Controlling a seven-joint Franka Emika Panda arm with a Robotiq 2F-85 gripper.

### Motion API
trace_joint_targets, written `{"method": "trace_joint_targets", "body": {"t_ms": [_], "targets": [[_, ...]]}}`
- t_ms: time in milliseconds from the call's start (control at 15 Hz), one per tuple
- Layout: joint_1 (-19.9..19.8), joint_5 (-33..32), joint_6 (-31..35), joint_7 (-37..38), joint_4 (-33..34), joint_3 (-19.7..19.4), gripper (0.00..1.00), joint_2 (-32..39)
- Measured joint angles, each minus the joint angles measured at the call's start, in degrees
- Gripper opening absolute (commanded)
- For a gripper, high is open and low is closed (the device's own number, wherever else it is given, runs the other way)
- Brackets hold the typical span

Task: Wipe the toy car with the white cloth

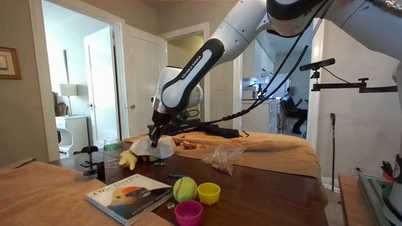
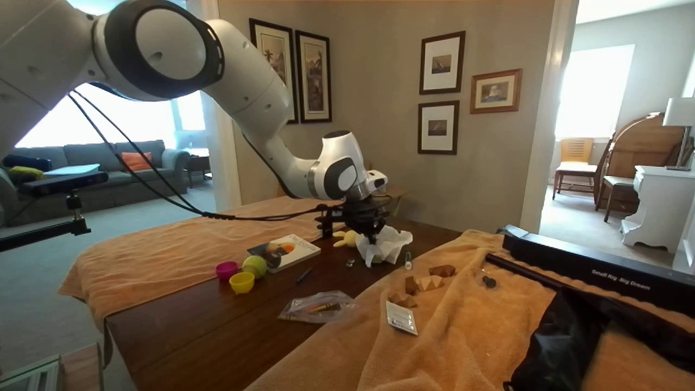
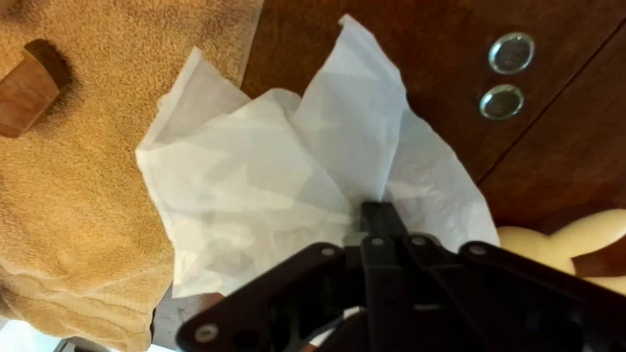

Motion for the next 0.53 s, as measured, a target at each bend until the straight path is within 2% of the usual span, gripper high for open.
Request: {"method": "trace_joint_targets", "body": {"t_ms": [533], "targets": [[1.43,-0.04,-0.01,0.0,0.69,-0.04,0.0,0.22]]}}
